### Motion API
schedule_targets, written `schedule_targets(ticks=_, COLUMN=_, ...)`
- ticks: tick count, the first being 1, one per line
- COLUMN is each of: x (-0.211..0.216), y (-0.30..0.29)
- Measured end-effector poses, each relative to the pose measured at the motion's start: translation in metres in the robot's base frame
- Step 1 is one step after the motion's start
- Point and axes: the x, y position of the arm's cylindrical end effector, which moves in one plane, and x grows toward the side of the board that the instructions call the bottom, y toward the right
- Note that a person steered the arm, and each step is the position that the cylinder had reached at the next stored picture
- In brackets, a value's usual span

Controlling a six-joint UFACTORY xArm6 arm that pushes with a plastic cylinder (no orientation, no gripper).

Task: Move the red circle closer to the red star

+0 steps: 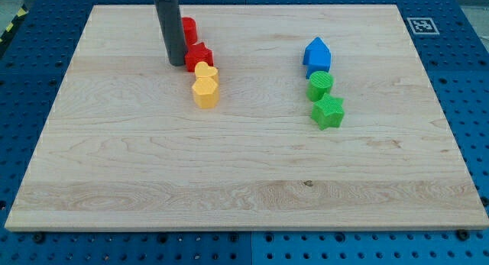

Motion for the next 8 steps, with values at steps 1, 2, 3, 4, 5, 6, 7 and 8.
schedule_targets(ticks=1, x=0.000, y=0.007)
schedule_targets(ticks=2, x=-0.002, y=-0.007)
schedule_targets(ticks=3, x=-0.020, y=-0.043)
schedule_targets(ticks=4, x=-0.052, y=-0.065)
schedule_targets(ticks=5, x=-0.079, y=-0.060)
schedule_targets(ticks=6, x=-0.080, y=-0.042)
schedule_targets(ticks=7, x=-0.080, y=-0.020)
schedule_targets(ticks=8, x=-0.080, y=-0.004)
